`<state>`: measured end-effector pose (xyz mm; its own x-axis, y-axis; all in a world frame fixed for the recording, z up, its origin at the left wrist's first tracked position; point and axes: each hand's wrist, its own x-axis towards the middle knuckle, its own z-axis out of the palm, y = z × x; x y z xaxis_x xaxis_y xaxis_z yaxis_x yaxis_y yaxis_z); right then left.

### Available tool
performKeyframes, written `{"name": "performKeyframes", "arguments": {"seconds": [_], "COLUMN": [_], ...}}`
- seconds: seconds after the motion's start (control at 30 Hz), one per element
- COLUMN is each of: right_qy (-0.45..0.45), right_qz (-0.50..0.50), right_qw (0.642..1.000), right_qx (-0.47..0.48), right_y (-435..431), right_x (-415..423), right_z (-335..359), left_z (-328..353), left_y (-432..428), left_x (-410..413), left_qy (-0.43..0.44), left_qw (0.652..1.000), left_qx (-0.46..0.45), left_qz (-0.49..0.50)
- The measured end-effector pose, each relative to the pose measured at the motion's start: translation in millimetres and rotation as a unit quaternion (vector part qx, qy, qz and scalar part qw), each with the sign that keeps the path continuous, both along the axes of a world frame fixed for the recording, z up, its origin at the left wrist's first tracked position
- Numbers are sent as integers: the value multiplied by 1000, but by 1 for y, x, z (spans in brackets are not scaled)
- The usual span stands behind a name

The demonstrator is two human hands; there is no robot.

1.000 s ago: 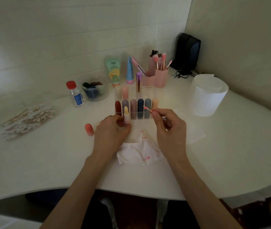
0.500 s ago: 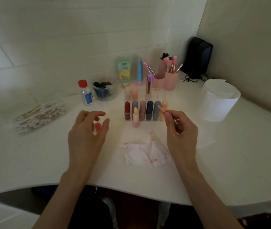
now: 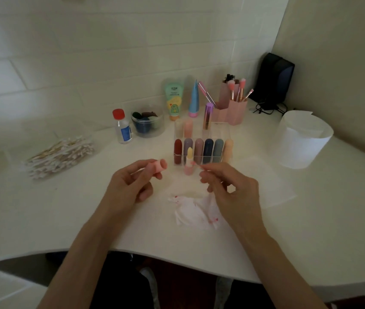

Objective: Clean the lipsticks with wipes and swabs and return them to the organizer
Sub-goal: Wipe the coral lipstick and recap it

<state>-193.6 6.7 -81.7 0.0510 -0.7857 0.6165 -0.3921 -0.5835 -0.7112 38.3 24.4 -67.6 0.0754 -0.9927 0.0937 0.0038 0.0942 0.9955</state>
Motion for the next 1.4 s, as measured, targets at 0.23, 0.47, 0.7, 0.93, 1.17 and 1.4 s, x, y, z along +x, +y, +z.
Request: {"name": "performKeyframes", "arguments": {"seconds": [0.23, 0.47, 0.7, 0.93, 1.17, 1.4], "right_qy": [108, 137, 179, 214, 207, 194], "right_qz": [-2, -16, -28, 0, 28, 8], "right_qw": [990, 982, 971, 961, 965, 965], "right_qx": [-92, -126, -157, -173, -159, -174], "right_y": [-5, -3, -3, -2, -1, 3], "right_x": [5, 10, 12, 15, 15, 16], "right_z": [-12, -15, -15, -15, -16, -12], "left_z": [-6, -4, -5, -9, -9, -8], "left_y": [-2, -2, 0, -1, 1, 2], "left_x": [-6, -10, -9, -5, -7, -7], "left_qy": [-69, -93, -94, -77, -70, -110], "left_qw": [997, 995, 994, 996, 997, 994], "left_qx": [-5, -2, -14, -18, -19, -20], "left_qz": [-31, -34, -48, -41, -23, -20]}}
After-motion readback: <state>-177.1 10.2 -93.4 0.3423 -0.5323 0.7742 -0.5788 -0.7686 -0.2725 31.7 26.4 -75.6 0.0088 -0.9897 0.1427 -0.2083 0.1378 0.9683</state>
